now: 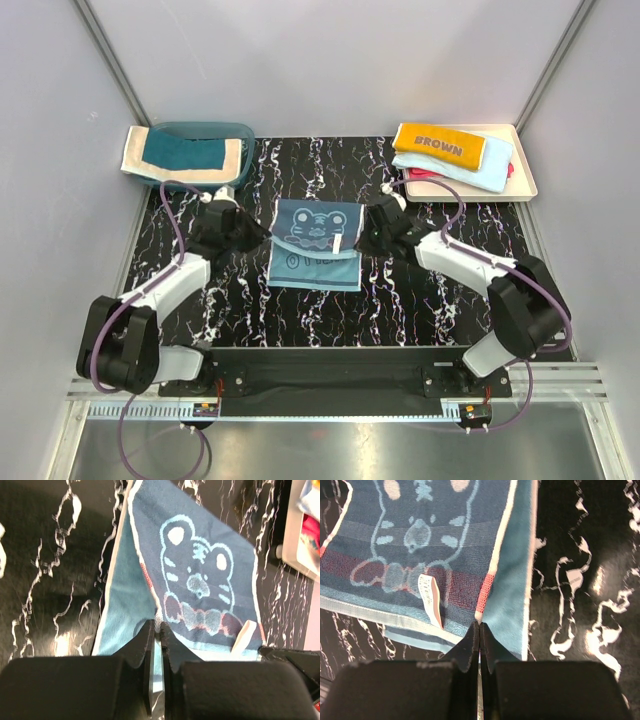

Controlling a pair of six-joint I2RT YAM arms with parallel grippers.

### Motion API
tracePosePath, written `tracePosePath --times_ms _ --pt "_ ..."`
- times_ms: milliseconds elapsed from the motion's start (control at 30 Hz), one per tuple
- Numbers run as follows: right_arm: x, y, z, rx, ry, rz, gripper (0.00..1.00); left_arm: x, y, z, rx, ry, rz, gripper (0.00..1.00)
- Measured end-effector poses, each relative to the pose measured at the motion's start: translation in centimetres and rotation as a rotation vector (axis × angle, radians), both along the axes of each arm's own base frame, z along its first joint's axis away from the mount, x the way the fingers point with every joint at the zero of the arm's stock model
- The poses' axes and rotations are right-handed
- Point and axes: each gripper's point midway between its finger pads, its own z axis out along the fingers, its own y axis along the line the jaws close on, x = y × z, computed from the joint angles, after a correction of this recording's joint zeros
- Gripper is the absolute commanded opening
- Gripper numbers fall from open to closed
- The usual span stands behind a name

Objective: Fold and stack the towels
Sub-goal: Fold the towel

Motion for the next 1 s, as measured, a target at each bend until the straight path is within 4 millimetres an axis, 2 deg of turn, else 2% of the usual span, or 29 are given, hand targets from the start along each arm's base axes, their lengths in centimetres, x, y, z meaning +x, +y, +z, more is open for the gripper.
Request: tracePosePath --times_ms 300,433,700,1000 --pt "-2.6 -1.8 -2.4 -0.033 0.051 -0.002 0.0 -2.8 0.1 -3.4 0.02 0.084 -0.018 0.0" --pt "-3.1 -2.0 -2.8 -0.031 0.057 -0.002 0.0 -3.7 0.1 -4.1 0.022 0.1 -0.025 0.0" --pt "-3.6 -2.0 -2.6 -0.016 0.051 0.003 0.0 -3.8 0.1 -3.1 0.01 0.069 -0.024 0.0" --pt "-3.6 -1.9 -1.3 0.01 0.023 -0.001 0.0 -4.1 0.2 -1.6 -0.002 0.023 -0.023 0.0"
